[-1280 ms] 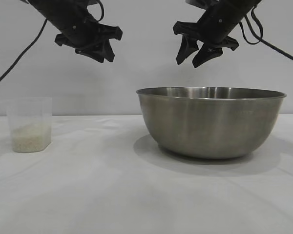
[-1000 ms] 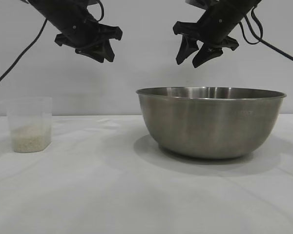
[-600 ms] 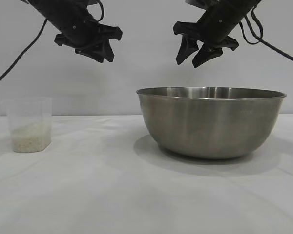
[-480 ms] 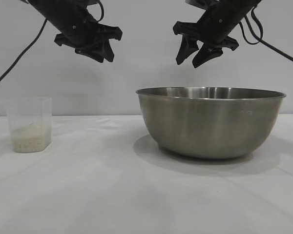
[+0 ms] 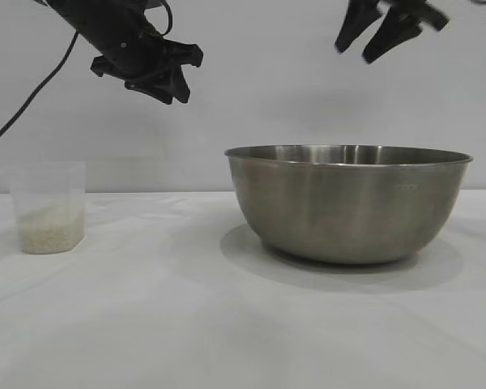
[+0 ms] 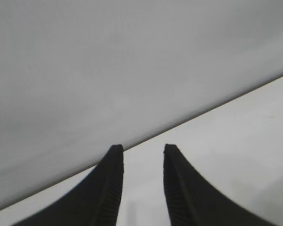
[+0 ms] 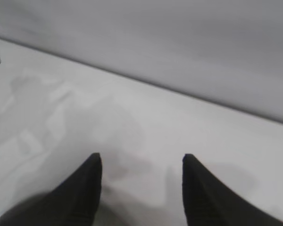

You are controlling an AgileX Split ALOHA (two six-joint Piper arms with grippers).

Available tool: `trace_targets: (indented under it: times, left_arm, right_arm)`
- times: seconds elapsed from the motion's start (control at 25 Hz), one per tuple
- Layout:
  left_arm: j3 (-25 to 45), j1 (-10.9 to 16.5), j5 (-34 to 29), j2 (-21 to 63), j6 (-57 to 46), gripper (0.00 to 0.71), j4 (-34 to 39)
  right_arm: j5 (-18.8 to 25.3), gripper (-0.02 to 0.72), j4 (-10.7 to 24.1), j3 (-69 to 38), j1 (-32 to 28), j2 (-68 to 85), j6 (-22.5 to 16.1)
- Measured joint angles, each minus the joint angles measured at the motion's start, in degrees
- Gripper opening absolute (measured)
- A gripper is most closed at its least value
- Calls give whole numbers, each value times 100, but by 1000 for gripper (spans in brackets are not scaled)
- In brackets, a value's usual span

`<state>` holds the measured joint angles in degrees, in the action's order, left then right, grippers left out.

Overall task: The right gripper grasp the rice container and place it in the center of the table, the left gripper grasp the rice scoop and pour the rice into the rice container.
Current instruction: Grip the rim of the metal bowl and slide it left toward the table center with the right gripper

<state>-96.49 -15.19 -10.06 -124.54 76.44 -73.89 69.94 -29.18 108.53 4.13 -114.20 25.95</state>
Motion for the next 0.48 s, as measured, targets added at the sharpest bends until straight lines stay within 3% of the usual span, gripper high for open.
trace_targets:
  times: [0.24,0.48]
  left_arm:
    - [0,0,-4,69,0,192,0]
    - [0,0,-13,69,0,192,0]
  right_arm:
    - [76,370,932,-458,0,18,-625]
    - [66,370,1069,-1629,0,18,-701]
